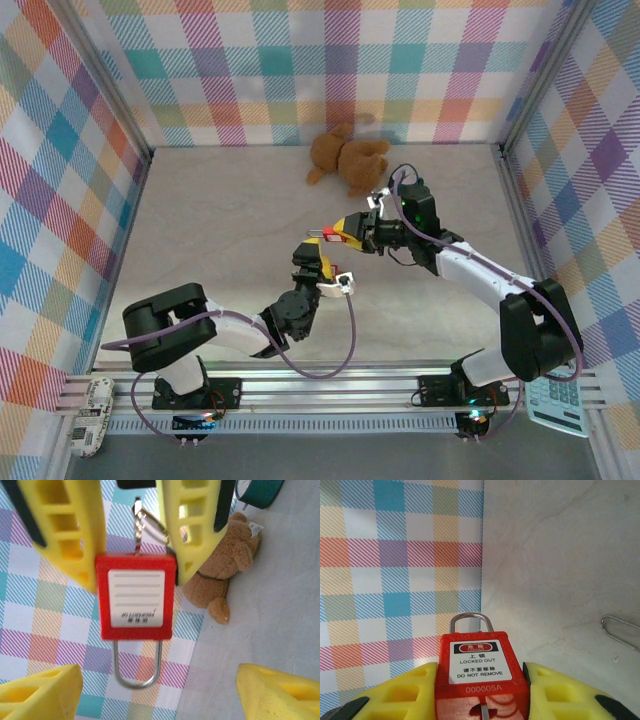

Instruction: Unlock with the key

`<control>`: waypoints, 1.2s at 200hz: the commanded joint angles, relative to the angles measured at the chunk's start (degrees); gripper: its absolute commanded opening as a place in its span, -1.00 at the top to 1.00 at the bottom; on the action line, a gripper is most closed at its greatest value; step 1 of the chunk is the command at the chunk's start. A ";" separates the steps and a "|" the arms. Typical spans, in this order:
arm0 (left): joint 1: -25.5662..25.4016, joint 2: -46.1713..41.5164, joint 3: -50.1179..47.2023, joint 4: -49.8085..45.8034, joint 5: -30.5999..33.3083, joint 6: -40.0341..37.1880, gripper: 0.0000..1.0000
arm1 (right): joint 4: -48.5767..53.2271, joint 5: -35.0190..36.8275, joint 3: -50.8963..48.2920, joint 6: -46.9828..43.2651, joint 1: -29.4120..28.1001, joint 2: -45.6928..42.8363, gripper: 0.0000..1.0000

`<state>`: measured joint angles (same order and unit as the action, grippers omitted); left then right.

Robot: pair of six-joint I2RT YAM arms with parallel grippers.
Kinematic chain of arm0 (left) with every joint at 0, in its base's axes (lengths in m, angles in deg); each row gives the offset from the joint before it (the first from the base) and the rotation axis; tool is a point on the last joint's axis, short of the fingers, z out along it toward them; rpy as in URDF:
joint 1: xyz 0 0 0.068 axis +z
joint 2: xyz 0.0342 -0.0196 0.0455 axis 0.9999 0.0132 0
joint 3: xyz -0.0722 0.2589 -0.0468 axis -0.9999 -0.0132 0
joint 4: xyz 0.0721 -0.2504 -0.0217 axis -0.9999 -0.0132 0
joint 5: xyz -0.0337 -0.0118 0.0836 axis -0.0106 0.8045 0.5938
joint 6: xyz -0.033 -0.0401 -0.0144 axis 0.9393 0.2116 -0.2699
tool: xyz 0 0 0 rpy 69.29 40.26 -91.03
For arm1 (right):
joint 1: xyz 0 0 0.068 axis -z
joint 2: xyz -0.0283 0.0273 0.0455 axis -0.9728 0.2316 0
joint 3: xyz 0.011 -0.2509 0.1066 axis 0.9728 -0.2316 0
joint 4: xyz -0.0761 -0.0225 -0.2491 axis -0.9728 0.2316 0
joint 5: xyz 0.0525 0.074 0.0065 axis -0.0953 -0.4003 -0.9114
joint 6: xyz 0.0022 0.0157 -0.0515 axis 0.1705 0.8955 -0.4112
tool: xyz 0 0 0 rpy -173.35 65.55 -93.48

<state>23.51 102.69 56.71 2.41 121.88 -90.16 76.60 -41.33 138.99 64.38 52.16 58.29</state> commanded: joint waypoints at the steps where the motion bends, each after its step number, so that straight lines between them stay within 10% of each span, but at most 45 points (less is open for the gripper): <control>1: -0.38 -3.11 -1.55 0.02 -0.71 3.40 -0.56 | 0.19 -0.24 2.28 -2.79 1.10 -1.75 0.42; 45: 4.57 -17.50 1.72 -27.61 -8.24 19.03 -0.53 | 5.65 0.36 0.88 -6.72 3.95 -5.36 0.42; 79: 14.91 -26.76 15.15 -69.59 -30.65 38.83 -0.51 | 9.20 0.87 -0.31 -10.66 4.84 -7.95 0.42; 118: 24.37 -25.69 29.32 -93.34 -56.56 45.73 -0.34 | 11.14 -0.24 -0.90 -13.94 5.02 -8.12 0.42; 240: 25.09 -14.27 38.01 -95.40 -65.85 44.10 -0.07 | 11.34 -4.46 -1.79 -15.95 3.72 -7.95 0.43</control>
<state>48.43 88.31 94.42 -94.51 57.71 -46.47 88.60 -43.42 137.72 49.89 56.64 51.01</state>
